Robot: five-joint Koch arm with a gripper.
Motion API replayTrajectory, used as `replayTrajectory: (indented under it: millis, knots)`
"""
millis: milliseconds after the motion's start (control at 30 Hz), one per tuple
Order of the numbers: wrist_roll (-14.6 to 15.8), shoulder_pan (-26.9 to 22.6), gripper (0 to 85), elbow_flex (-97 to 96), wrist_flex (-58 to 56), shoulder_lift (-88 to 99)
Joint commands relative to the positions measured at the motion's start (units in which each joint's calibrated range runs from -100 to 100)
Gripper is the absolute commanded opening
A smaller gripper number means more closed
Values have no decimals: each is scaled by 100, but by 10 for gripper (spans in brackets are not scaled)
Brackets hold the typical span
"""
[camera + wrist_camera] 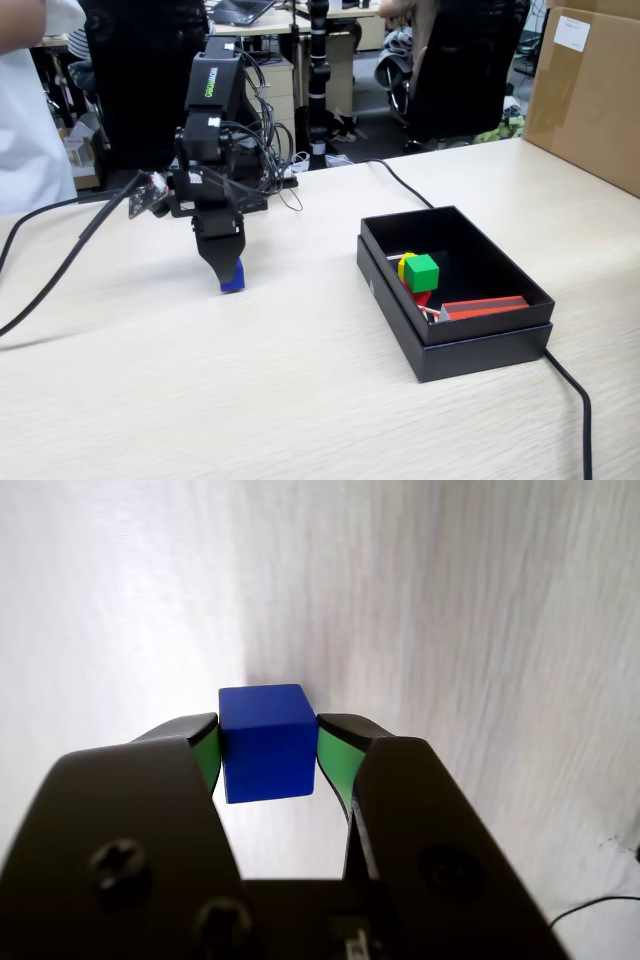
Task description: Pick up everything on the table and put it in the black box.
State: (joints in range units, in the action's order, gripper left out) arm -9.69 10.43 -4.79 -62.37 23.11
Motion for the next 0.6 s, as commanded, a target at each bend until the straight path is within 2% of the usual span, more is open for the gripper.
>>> replayTrajectory:
  millis: [0, 67, 167, 300, 433, 567]
  knots:
    - [127, -142, 55, 751, -247, 851]
    - [190, -303, 55, 1023, -359, 1195]
    - [503, -840, 55, 1912, -731, 1562]
    - [938, -1773, 55, 2846, -843, 1505]
    - [1094, -2364, 56, 3553, -843, 747]
    - [1201, -2642, 56, 4450, -843, -561]
